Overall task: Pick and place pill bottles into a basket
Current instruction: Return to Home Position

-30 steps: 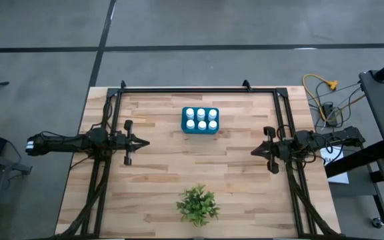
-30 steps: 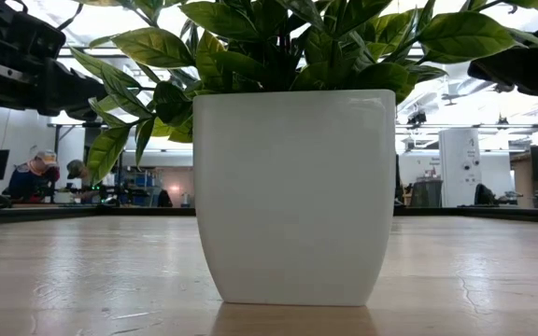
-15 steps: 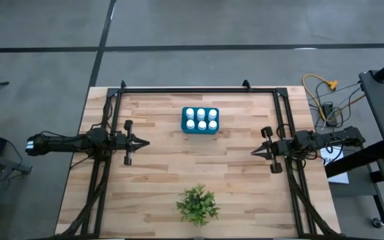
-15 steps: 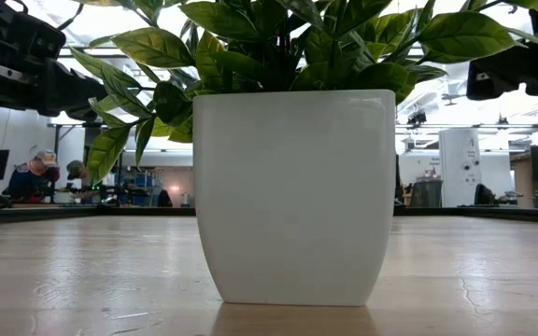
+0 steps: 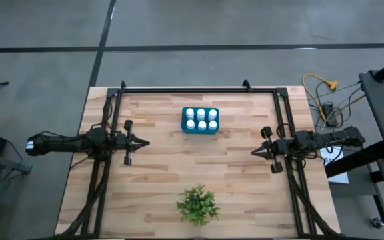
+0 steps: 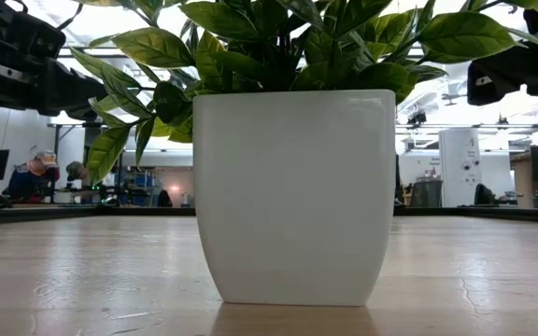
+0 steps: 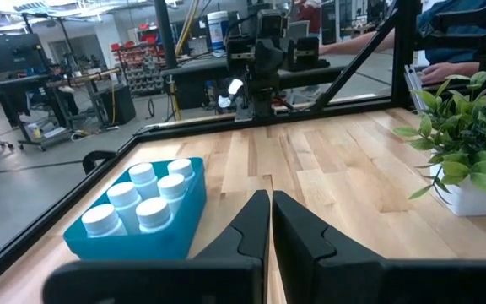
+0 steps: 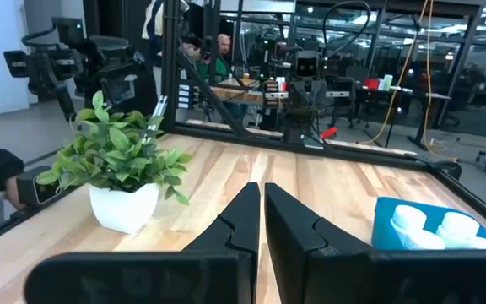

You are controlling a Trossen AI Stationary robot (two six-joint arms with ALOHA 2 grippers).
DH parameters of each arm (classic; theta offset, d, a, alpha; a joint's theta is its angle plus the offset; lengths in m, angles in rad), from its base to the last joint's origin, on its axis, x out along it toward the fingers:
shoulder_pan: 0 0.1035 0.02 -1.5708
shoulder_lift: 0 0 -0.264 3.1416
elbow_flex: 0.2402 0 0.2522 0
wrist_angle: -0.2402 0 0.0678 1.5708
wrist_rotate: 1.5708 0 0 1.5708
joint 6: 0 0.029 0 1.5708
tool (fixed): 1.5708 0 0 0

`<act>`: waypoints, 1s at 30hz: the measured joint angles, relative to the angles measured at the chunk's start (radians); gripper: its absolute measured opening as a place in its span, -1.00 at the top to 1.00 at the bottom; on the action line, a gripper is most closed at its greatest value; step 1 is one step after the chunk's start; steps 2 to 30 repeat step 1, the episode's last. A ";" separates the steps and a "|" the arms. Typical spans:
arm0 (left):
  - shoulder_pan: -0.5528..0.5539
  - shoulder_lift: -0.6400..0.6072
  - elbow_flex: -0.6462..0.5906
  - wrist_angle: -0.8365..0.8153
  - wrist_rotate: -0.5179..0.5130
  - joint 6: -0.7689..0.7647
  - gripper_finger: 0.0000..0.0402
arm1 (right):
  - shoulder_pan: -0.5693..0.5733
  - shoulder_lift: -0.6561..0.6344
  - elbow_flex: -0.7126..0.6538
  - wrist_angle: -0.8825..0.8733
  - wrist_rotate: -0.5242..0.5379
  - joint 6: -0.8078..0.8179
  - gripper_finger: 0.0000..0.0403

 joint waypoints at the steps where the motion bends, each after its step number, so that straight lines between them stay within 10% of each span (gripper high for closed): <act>1: 0.000 0.001 0.000 0.000 0.000 0.000 1.00 | 0.000 0.000 0.000 0.000 0.000 0.000 0.94; 30: 0.000 0.001 0.000 0.000 0.000 0.000 1.00 | 0.000 0.000 0.000 0.000 0.000 0.000 0.94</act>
